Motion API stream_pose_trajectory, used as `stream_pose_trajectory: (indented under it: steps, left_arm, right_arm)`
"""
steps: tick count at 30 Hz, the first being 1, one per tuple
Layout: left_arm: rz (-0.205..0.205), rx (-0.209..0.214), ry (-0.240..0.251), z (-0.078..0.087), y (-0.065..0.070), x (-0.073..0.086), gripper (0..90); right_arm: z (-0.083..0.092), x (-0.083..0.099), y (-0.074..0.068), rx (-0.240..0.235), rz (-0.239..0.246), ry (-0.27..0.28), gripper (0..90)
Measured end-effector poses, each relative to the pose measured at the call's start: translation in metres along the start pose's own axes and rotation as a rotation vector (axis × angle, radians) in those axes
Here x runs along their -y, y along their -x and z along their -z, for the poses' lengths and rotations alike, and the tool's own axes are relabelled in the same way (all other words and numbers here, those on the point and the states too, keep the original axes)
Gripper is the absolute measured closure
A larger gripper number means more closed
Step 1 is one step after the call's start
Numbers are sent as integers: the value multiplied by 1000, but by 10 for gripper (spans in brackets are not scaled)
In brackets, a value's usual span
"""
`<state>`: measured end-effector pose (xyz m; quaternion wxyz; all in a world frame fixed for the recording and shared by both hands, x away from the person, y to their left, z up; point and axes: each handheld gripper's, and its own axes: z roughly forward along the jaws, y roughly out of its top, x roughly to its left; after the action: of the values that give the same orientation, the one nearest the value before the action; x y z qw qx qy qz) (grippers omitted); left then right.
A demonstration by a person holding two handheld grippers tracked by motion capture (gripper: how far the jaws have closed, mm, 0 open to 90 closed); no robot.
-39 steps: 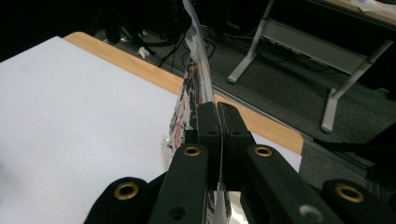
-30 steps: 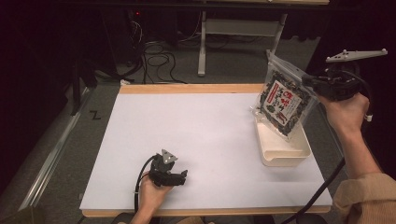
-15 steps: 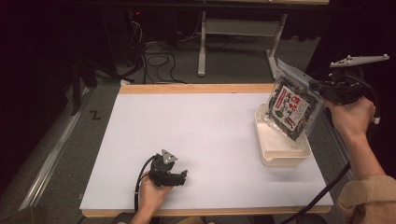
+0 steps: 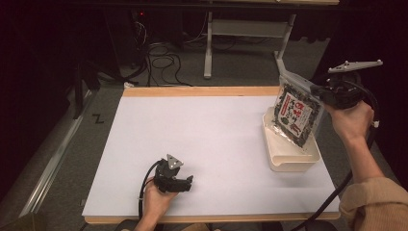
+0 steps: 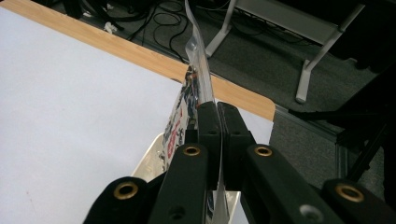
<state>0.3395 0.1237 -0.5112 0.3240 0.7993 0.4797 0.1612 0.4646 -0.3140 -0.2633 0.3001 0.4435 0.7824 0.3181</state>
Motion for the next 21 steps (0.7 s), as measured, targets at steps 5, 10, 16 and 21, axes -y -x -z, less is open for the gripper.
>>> stream_pose_trajectory:
  steps: [5, 10, 16, 21]
  left_arm:
    - [3, 3, -4, -1, -1, 0, 214]
    - [2, 0, -2, 0, 0, 0, 214]
    - [1, 1, -4, -1, 0, 0, 215]
    - [0, 2, -7, -2, 1, 0, 214]
  right_arm:
    - [-9, 5, 0, 6, 7, -33, 899]
    - [-16, 14, 3, -15, -7, -39, 895]
    - [-17, 18, 6, -18, -13, -55, 894]
    - [-21, 28, 9, -13, -16, -80, 893]
